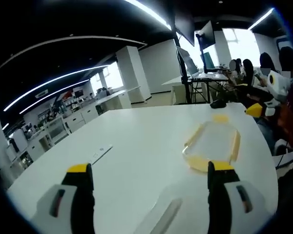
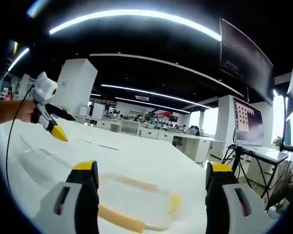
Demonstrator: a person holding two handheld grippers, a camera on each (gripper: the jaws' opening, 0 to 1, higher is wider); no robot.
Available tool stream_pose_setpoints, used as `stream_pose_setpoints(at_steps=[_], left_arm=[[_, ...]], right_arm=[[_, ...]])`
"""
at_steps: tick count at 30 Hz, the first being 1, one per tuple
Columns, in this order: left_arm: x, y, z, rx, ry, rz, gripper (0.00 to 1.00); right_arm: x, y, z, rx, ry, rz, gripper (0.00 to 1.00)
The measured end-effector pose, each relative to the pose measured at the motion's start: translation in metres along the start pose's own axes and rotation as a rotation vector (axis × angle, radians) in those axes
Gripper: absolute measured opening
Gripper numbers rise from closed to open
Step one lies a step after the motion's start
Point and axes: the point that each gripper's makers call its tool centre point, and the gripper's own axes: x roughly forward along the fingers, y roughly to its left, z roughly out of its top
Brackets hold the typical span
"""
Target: Snap each plastic latch of the storage box into its locked position after aligning the lid with the box until every specified latch is closed and the lid sits flush.
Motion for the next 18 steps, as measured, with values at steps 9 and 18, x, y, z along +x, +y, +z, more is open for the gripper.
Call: stream_pose_setpoints(at_steps=[9,18], left_arm=[[0.014,-0.009,-0.001,0.004,0.025,-0.052,0.98],[0.025,-0.025,0.000,0.009,0.055,-0.118,0.98]], right_arm=[[0.003,0.004,-0.006,-0.004,0.016,0.014,0.90],[0.003,0.002,-0.007,0.008,0.011,0.022,0.90]])
